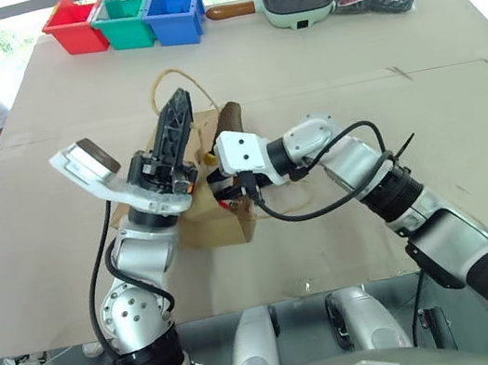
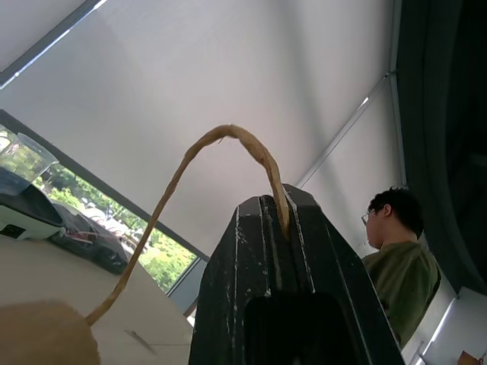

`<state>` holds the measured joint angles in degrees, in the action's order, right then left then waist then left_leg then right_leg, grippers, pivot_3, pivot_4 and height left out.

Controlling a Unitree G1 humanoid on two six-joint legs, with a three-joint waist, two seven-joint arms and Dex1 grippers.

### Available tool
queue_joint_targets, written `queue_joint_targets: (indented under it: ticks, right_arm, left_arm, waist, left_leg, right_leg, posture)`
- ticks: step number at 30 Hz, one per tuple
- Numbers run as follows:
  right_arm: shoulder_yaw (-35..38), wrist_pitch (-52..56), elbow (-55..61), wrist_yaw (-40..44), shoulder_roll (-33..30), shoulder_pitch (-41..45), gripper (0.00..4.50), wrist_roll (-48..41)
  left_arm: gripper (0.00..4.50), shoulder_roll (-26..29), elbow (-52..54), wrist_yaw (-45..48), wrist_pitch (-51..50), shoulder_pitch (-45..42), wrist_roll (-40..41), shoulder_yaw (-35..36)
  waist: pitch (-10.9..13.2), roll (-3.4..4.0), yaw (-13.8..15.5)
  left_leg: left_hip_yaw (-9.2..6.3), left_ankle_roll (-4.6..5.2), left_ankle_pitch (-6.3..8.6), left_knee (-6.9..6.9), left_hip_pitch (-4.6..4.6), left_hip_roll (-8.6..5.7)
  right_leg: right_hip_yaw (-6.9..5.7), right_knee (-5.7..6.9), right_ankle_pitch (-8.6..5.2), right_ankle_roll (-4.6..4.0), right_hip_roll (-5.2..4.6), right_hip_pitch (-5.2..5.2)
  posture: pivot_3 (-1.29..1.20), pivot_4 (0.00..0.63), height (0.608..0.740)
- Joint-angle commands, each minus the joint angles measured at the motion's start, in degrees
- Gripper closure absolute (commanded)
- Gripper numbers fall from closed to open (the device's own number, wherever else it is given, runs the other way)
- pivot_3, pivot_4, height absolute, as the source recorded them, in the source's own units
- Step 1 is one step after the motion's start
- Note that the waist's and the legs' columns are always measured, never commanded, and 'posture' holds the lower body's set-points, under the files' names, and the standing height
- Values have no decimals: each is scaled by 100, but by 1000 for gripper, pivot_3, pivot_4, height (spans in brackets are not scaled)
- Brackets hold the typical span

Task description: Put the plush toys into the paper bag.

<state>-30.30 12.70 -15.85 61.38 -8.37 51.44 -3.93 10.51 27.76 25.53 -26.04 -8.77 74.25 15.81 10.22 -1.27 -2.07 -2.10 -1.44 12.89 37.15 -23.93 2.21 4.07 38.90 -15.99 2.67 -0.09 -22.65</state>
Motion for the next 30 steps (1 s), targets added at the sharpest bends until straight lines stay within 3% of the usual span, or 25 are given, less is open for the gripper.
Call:
queue_joint_targets:
  ticks: [1, 2, 9, 12, 16, 21, 24, 30]
  right_arm:
    - [260, 38, 451, -78, -268, -299, 1896, 20]
    - [335, 146, 696, -98, -413, -431, 1495, -3]
    - [1137, 2051, 2866, -380, -1476, -1569, 1495, -569]
    - [1483, 3006, 3420, -718, -1571, -1869, 1495, -885]
    - [2863, 5079, 4164, -1600, -1376, -2813, 1495, -1528]
    - [3900, 6534, 4878, -1886, -1028, -3598, 1495, -2481]
    - [3886, 6615, 4825, -2036, -749, -3947, 1495, -2742]
    - [3480, 5973, 3525, -2436, 192, -3494, 1495, -2737]
  left_arm:
    - [4500, 251, 53, 189, 57, 200, 22, 229]
    - [4500, 324, 44, 213, 57, 262, 50, 282]
    - [4500, 532, -36, 229, 41, 363, 162, 496]
    - [4500, 570, -70, 260, 21, 364, 184, 510]
    - [4500, 620, -97, 286, -7, 322, 183, 503]
    - [4500, 680, -133, 306, -19, 306, 208, 534]
    - [4500, 710, -168, 322, -66, 264, 214, 515]
    - [4500, 774, -228, 345, -132, 203, 222, 491]
  waist:
    - [0, 0, 5]
    - [0, 0, 4]
    - [0, 0, 9]
    - [0, -1, -11]
    - [-2, -3, 19]
    - [-2, -3, 56]
    - [-2, -3, -3]
    - [-1, -1, -43]
  left_leg:
    - [-1, 0, 0, -1, 0, 0]
    - [-2, 0, 0, -1, 0, 0]
    - [0, 1, 1, -3, -1, 0]
    - [-1, 1, 1, -4, -1, 0]
    - [-3, 1, 1, -7, 1, 1]
    - [10, 2, 2, -6, -3, -4]
    - [6, 2, 1, -8, 5, 2]
    - [9, 2, 1, -8, 6, 4]
  right_leg:
    - [-1, 0, 0, 0, 0, 0]
    - [-2, 0, 0, 0, 0, 0]
    - [0, -1, -1, 0, -1, 0]
    - [0, -1, -1, 0, 0, 0]
    - [0, 0, -2, 0, 4, -1]
    - [8, -7, -2, 1, -2, -2]
    - [9, -5, -4, 2, 9, -2]
    - [13, -4, -4, 2, 13, -3]
  posture:
    - [0, 150, 740]
    - [0, 150, 740]
    - [0, 150, 740]
    - [0, 150, 740]
    - [0, 150, 740]
    - [0, 150, 740]
    - [0, 150, 740]
    - [0, 150, 740]
